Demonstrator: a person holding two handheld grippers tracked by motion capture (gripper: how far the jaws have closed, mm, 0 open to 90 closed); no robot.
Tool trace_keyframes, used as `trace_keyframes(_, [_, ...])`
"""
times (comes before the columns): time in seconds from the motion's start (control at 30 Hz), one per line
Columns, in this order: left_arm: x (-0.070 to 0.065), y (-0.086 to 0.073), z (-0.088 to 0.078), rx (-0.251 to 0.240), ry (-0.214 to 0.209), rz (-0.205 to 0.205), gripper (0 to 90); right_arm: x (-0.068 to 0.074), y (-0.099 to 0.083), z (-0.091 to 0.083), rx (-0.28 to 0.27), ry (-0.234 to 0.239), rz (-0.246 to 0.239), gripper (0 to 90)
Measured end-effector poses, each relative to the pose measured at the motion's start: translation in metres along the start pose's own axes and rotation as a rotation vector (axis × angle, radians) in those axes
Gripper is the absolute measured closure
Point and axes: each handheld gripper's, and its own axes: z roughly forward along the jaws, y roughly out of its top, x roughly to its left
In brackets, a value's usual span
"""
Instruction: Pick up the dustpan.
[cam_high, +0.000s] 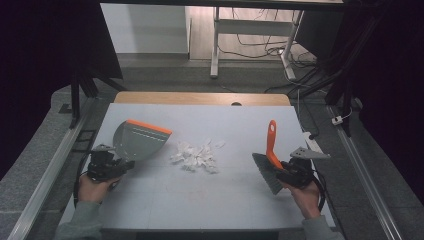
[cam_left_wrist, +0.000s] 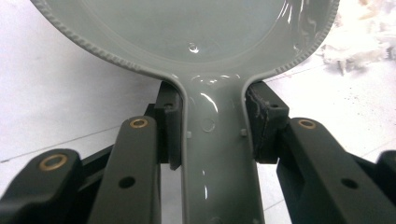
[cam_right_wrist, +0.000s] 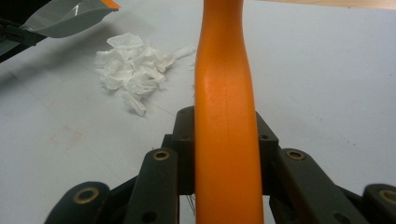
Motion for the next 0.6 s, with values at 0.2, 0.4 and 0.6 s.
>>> trace_keyframes(0.2, [0.002,-0.001,-0.012,-0.022,-0.018,0.038,61.8,0.0,0.002,-0.002,-0.013,0.003,0.003,70.1])
trace_keyframes(0.4, [0.004,-0.005,-0.025,-0.037,-0.044,0.071,61.8,0.0,0.002,-0.003,-0.021,0.004,0.007,70.0])
trace_keyframes(0.6, [0.007,-0.011,-0.036,-0.043,-0.053,0.095,61.8,0.001,0.002,-0.002,-0.022,0.004,0.007,70.1])
